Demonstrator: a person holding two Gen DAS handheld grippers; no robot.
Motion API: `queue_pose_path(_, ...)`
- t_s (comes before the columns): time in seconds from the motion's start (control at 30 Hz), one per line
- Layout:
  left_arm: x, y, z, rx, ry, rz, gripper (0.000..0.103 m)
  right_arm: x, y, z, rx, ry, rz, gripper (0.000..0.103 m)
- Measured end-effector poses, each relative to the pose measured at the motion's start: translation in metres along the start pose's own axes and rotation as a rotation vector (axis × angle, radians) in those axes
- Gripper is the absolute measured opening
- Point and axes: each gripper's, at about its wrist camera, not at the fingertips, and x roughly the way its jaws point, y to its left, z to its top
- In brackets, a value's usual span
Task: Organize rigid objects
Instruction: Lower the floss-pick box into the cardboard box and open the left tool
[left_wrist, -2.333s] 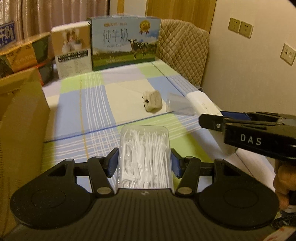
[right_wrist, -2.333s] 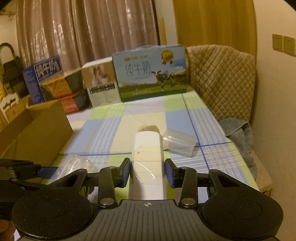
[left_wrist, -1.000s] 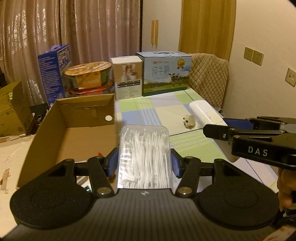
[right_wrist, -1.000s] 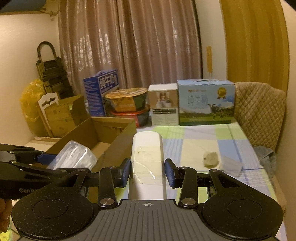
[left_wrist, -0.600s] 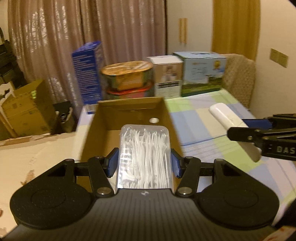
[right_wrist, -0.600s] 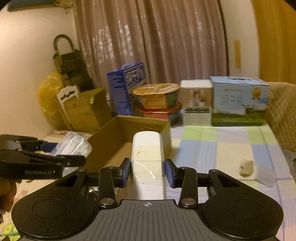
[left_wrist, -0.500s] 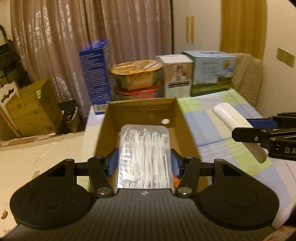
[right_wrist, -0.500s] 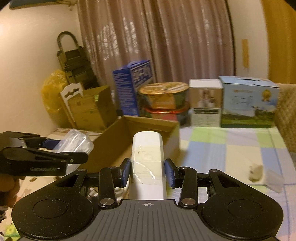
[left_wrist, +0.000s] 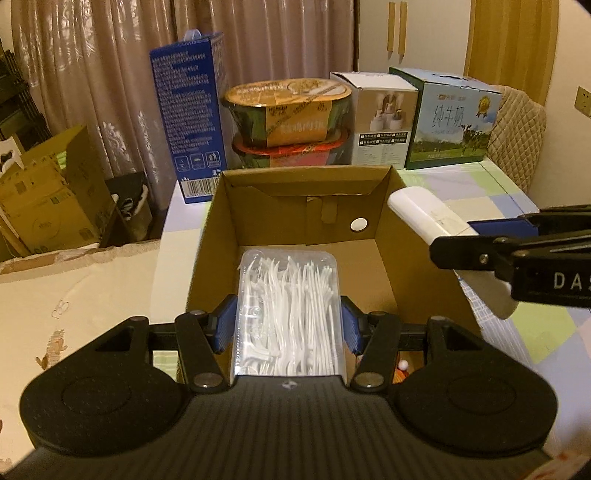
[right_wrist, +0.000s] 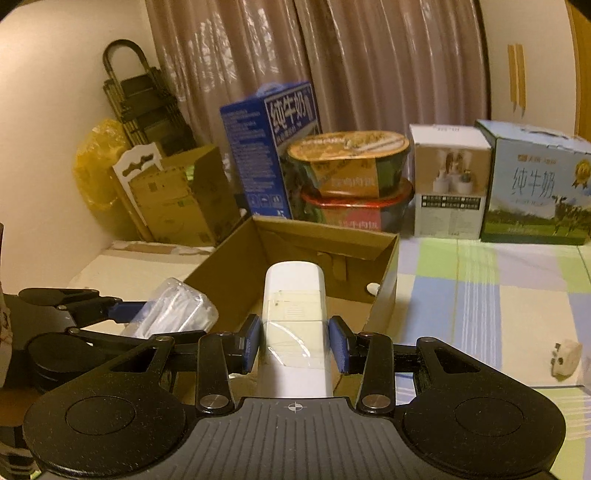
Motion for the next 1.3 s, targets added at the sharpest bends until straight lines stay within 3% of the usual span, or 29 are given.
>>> queue_pose_path(0.33,0.036,0.006,0.005,0.009,0.016,-0.003,0.052,0.037,-0.009,0.003,0.015,0.017,-0.008,0.037)
queue_pose_path(0.8,0.060,0.005,0.006,0.019,0.031,-0.005,0.053,0.049,-0.022,0.001,0.044,0.015,-0.013,0.037)
queue_pose_path(1.3,0.044,0.011,0.003,0.029,0.009,0.029,0.056,0.048,-0.019,0.000,0.045,0.018,-0.009,0.037)
